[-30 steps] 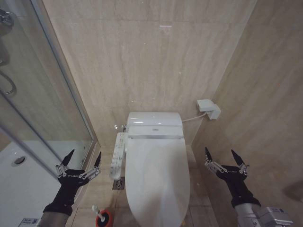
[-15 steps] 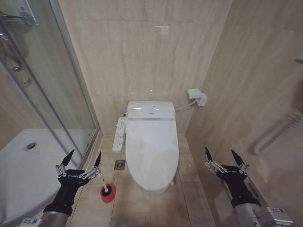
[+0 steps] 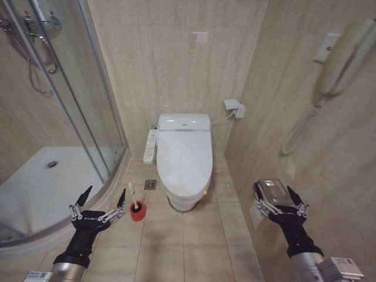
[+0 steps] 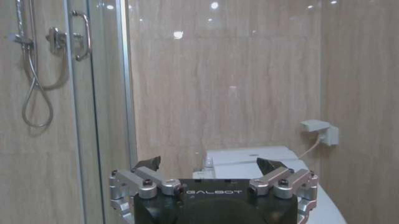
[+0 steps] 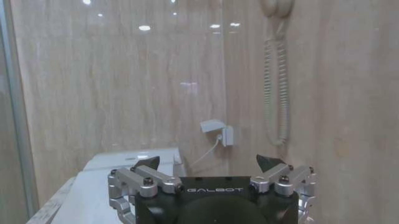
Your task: Open the toilet lid, clean the toilet bowl with a toilet brush, close the toilet lid, and flush.
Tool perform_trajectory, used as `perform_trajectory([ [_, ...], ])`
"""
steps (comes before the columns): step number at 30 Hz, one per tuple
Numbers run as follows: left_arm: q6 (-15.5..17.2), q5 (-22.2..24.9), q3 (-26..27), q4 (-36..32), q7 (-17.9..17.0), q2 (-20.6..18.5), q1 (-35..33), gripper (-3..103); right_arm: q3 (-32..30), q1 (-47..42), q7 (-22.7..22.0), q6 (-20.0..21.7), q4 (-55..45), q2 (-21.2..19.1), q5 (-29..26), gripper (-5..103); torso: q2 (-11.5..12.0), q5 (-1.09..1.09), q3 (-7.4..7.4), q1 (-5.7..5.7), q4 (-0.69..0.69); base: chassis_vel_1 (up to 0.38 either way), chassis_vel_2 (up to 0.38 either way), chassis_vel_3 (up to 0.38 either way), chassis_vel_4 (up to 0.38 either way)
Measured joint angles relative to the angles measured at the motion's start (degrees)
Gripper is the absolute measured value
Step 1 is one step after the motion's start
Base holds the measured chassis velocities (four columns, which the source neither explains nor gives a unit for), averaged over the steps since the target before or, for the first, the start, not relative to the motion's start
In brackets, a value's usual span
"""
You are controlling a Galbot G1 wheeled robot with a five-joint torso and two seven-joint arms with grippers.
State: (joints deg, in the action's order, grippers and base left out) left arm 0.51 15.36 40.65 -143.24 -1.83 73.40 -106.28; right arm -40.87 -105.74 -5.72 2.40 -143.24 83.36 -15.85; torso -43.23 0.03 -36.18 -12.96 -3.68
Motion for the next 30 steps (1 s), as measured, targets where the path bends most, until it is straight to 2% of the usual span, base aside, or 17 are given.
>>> perform_trajectory([
  [2, -0.01, 0.00, 0.00, 0.00, 0.00, 0.00, 0.00, 100, 0.00, 0.00, 0.00, 0.00, 0.00, 0.00, 0.00, 100, 0.00, 0.01, 0.00, 0.00, 0.00, 0.295, -0.272, -0.289, 0.269],
  [3, 0.00, 0.00, 0.00, 0.00, 0.00, 0.00, 0.00, 100, 0.00, 0.00, 0.00, 0.00, 0.00, 0.01, 0.00, 100, 0.00, -0.07, 0.00, 0.00, 0.00, 0.278, -0.317, -0.285, 0.273],
  [12, 0.00, 0.00, 0.00, 0.00, 0.00, 0.00, -0.01, 100, 0.00, 0.00, 0.01, 0.00, 0.00, 0.01, 0.00, 100, -0.02, -0.04, 0.02, 0.05, 0.03, 0.247, -0.216, -0.239, 0.244],
  [15, 0.00, 0.00, 0.00, 0.00, 0.00, 0.00, 0.00, 100, 0.00, 0.00, 0.00, 0.00, 0.00, 0.00, 0.00, 100, -0.02, -0.03, 0.01, 0.04, -0.01, 0.035, -0.007, -0.080, 0.040],
  [25, 0.00, 0.00, 0.00, 0.00, 0.00, 0.00, 0.01, 100, 0.00, 0.01, 0.00, 0.00, 0.00, 0.00, 0.00, 100, 0.02, -0.03, -0.02, -0.03, 0.03, -0.046, 0.022, 0.036, -0.023],
  [30, 0.00, 0.00, 0.00, 0.00, 0.00, 0.00, 0.01, 100, 0.00, 0.00, 0.00, 0.00, 0.00, 0.00, 0.00, 100, 0.01, -0.03, 0.00, 0.01, 0.00, 0.000, 0.000, 0.000, 0.000],
])
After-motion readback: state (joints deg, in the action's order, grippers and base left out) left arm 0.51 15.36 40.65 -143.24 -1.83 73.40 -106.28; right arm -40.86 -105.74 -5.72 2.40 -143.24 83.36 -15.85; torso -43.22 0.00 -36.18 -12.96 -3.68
